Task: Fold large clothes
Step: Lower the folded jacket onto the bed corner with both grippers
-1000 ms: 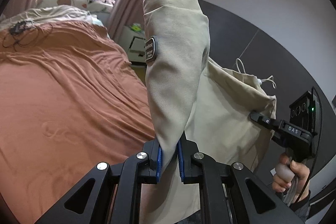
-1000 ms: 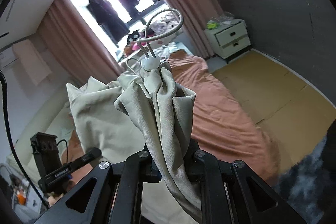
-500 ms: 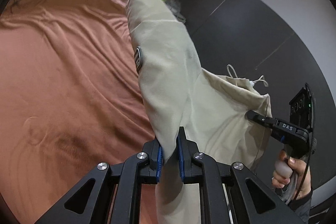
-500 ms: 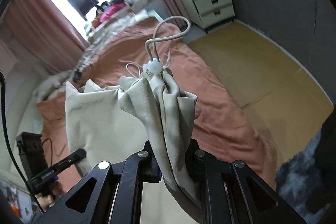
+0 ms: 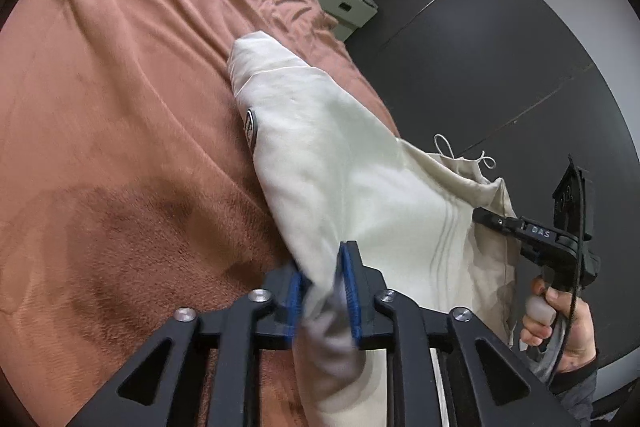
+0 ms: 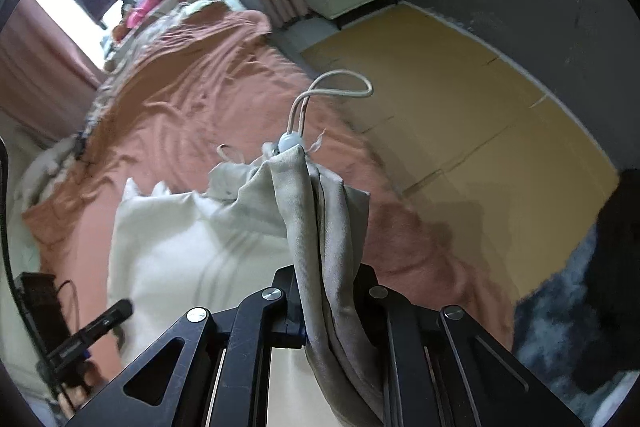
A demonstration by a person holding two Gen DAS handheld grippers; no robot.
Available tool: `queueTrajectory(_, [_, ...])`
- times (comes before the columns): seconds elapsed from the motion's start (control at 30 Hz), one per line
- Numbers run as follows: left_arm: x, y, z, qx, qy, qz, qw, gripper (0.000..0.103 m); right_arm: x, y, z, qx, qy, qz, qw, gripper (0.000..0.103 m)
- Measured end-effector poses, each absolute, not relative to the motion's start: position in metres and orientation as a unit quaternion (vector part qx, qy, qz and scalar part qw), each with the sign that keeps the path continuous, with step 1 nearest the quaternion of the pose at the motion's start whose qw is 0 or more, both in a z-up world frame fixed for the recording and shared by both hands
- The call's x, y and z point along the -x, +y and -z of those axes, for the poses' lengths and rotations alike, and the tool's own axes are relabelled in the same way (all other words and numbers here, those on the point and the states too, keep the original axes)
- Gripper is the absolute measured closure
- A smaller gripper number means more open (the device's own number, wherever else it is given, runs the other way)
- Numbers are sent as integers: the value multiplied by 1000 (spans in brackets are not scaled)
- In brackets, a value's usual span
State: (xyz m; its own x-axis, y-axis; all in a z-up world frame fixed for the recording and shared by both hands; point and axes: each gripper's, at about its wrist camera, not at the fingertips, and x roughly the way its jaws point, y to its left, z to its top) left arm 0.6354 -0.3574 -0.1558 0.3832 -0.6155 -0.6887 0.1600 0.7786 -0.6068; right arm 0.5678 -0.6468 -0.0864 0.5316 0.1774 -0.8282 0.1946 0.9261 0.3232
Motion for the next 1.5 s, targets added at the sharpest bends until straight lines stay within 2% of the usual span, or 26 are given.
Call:
queueTrajectory(0.17, [-629, -351, 156, 236, 509, 237, 793, 72, -587, -646, 92, -167, 508, 10, 845, 92])
queueTrajectory(0.27, [-619, -347, 160, 238, 515, 234, 790, 72, -598, -641, 93, -145, 504, 12, 852, 92])
queueTrajectory(0.33, [-612, -345, 161, 240, 519, 232, 787, 69, -602, -639, 98, -131, 517, 23, 846, 86])
queueTrajectory(0.4, [-607, -343, 160, 239, 524, 230, 784, 67, -601, -646, 99, -138, 528, 46, 837, 66])
queueTrajectory(0.47, [-596, -340, 157, 239, 529, 229, 781, 61, -587, -652, 89, -160, 514, 55, 841, 63])
queueTrajectory(0.53, [-585, -338, 154, 237, 531, 229, 780, 54, -568, -655, 77, -174, 500, 46, 847, 44])
queueTrajectory(0.57, [-581, -338, 153, 237, 532, 230, 780, 53, -555, -654, 70, -170, 491, 47, 853, 27])
queueTrajectory(0.6, [-577, -337, 152, 238, 533, 233, 778, 53, -539, -654, 64, -163, 481, 52, 860, 20])
queueTrajectory(0.83, [-536, -338, 149, 243, 547, 233, 766, 52, -444, -677, 61, -219, 453, 71, 861, 20])
queueTrajectory(1.23, [-466, -358, 149, 214, 572, 253, 750, 52, -322, -709, 117, -392, 389, 115, 826, 21])
queueTrajectory(1.3, [-460, -362, 149, 205, 574, 255, 751, 52, -316, -704, 133, -416, 381, 116, 818, 29])
queueTrajectory(1.5, [-452, -373, 152, 190, 584, 267, 743, 52, -311, -679, 174, -464, 379, 69, 798, 36])
